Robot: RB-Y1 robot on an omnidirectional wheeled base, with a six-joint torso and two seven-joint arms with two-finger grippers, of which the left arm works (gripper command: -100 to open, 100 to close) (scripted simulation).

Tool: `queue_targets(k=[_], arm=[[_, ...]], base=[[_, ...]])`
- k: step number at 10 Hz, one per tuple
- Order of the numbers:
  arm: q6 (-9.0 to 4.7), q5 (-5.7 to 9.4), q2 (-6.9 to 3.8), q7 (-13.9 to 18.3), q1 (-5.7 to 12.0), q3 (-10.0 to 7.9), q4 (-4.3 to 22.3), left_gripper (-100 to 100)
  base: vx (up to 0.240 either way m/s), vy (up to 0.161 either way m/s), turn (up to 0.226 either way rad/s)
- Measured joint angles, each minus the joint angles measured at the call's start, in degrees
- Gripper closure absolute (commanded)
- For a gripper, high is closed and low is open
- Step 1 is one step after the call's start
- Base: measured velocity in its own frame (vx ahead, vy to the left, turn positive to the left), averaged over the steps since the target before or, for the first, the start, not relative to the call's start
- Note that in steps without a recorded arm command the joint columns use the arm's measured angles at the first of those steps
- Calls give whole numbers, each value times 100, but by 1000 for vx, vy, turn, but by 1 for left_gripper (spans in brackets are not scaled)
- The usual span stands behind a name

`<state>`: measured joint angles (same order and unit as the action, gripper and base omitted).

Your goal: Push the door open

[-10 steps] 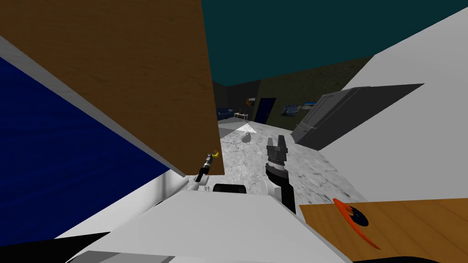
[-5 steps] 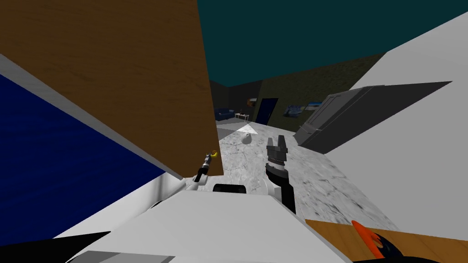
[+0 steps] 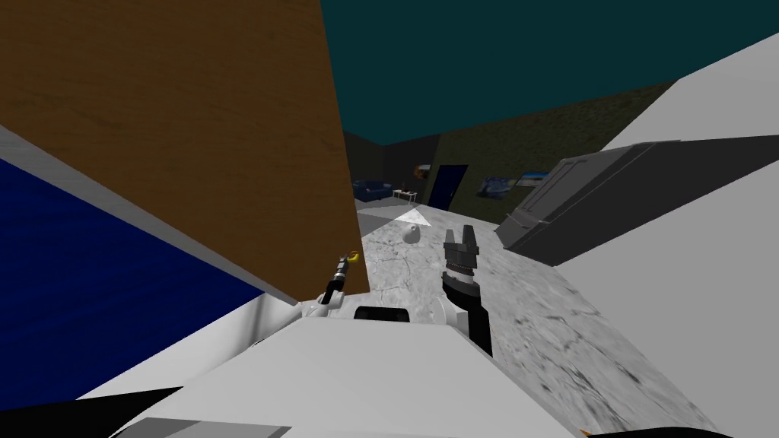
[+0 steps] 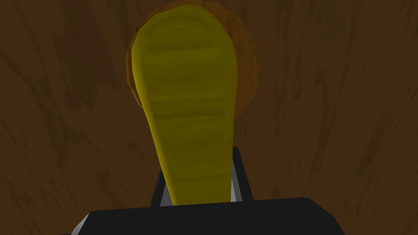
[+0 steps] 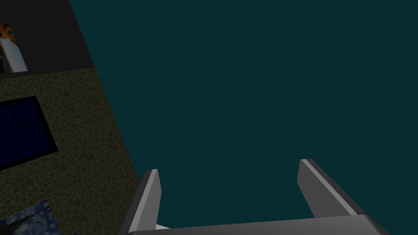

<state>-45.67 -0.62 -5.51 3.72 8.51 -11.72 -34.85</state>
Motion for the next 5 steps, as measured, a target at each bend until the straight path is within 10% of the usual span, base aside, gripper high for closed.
queue_targets(k=[5], arm=[[-31, 168, -42, -121, 53, -288, 124, 100]], base=[[164, -64, 52]])
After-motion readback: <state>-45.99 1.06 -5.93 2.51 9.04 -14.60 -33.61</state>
